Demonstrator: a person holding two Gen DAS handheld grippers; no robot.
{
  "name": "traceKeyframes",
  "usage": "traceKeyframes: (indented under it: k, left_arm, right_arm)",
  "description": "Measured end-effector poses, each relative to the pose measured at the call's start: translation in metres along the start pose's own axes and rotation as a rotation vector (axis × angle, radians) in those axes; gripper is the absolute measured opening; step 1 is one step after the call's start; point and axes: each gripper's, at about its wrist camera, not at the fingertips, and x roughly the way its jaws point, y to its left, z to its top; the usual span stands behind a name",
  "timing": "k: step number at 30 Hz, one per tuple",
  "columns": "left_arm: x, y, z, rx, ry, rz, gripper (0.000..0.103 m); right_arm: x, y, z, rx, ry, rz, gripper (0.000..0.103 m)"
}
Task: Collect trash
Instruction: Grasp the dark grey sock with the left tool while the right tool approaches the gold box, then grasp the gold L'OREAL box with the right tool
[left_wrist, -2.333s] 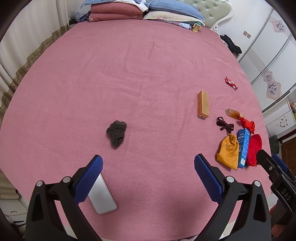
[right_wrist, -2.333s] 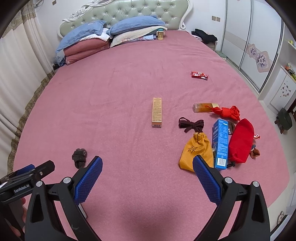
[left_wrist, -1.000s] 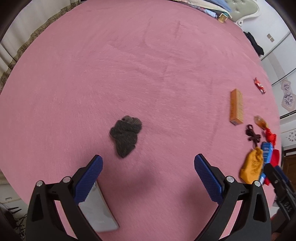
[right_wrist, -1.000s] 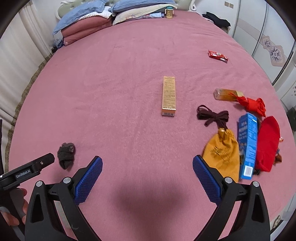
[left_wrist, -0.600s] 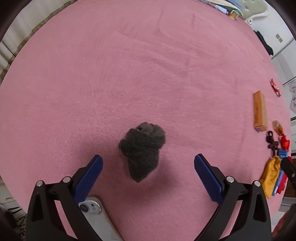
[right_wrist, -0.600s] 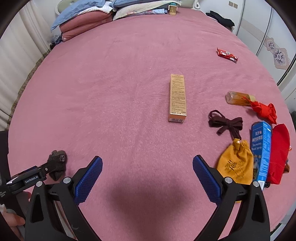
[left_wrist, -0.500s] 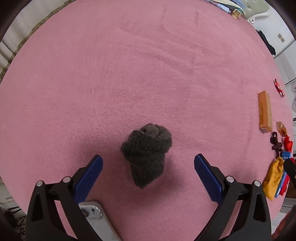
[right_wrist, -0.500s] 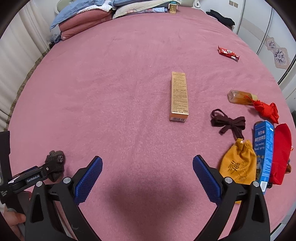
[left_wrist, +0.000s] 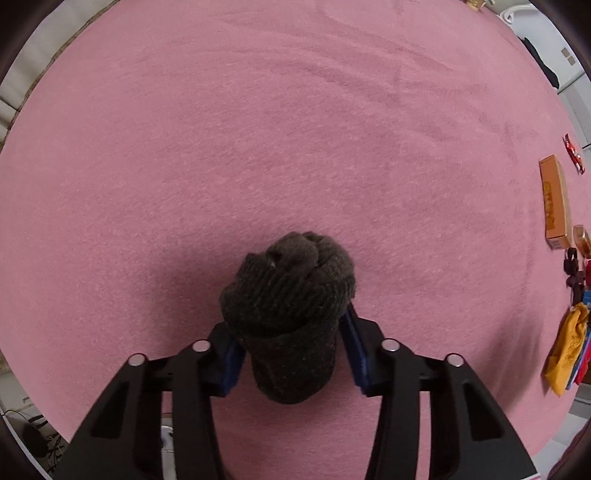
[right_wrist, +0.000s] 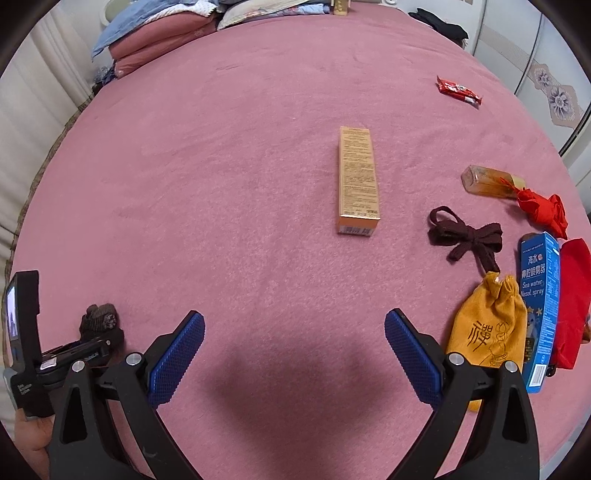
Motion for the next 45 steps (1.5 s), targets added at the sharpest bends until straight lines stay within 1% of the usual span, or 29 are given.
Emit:
traceKeyframes:
  k: [2, 6, 7, 9, 14, 17, 19, 20, 22, 24, 25, 26, 28, 30, 31, 37, 41, 45]
  left_arm:
    - [-0.002, -0.006, 0.006, -0.008, -0.008, -0.03, 0.037]
    - [-0.008, -0.027, 0.02, -0.007, -0.034, -0.102, 0.033]
    - [-0.008, -0.033, 0.023, -0.003, -0.04, -0.11, 0.033]
    - [-0.01, -0.047, 0.03, 0.003, -0.047, -0.149, 0.033]
    - [-0.013, -0.094, 0.055, 0.023, -0.077, -0.222, 0.033]
    - [-0.014, -0.115, 0.053, 0.03, -0.084, -0.257, 0.033]
    - [-0.017, -0.133, 0.061, 0.04, -0.087, -0.266, 0.033]
    - [-0.013, -0.134, 0.058, 0.043, -0.089, -0.27, 0.033]
    - [-0.009, -0.147, 0.064, 0.043, -0.085, -0.282, 0.033]
    - [-0.011, -0.145, 0.064, 0.043, -0.084, -0.291, 0.033]
    - [-0.01, -0.15, 0.065, 0.045, -0.084, -0.292, 0.033]
    - [-0.01, -0.154, 0.066, 0.044, -0.083, -0.293, 0.033]
    - [-0.009, -0.157, 0.065, 0.043, -0.08, -0.299, 0.033]
    - [-0.008, -0.162, 0.065, 0.045, -0.076, -0.299, 0.033]
    - [-0.008, -0.165, 0.064, 0.05, -0.074, -0.298, 0.033]
    - [-0.013, -0.178, 0.05, 0.082, -0.07, -0.282, 0.033]
    - [-0.019, -0.183, 0.035, 0.084, -0.064, -0.278, 0.033]
    - [-0.029, -0.194, 0.009, 0.091, -0.062, -0.273, 0.033]
  right_arm:
    - [0.004, -0.008, 0.004, 0.017, 0.008, -0.004, 0.094]
    - [0.009, -0.027, 0.015, 0.039, 0.002, -0.018, 0.094]
    - [0.011, -0.032, 0.019, 0.042, -0.002, -0.025, 0.094]
    - [0.015, -0.043, 0.028, 0.049, -0.008, -0.039, 0.094]
    - [0.029, -0.068, 0.053, 0.074, -0.029, -0.06, 0.094]
    - [0.042, -0.072, 0.069, 0.074, -0.032, -0.062, 0.094]
    - [0.054, -0.073, 0.078, 0.075, -0.028, -0.072, 0.094]
    - [0.058, -0.073, 0.082, 0.075, -0.021, -0.067, 0.094]
    - [0.068, -0.074, 0.09, 0.075, -0.015, -0.058, 0.092]
    - [0.075, -0.074, 0.096, 0.067, -0.01, -0.052, 0.089]
    - [0.078, -0.074, 0.099, 0.065, -0.004, -0.052, 0.083]
    - [0.083, -0.074, 0.102, 0.064, 0.007, -0.046, 0.074]
    - [0.089, -0.075, 0.105, 0.065, 0.024, -0.039, 0.066]
    - [0.094, -0.076, 0.106, 0.064, 0.044, -0.027, 0.049]
    - [0.096, -0.077, 0.106, 0.062, 0.053, -0.021, 0.035]
    - [0.085, -0.086, 0.093, 0.065, 0.058, 0.031, 0.035]
    - [0.066, -0.089, 0.074, 0.062, 0.071, 0.09, 0.035]
    - [0.034, -0.097, 0.054, 0.032, 0.072, 0.123, 0.035]
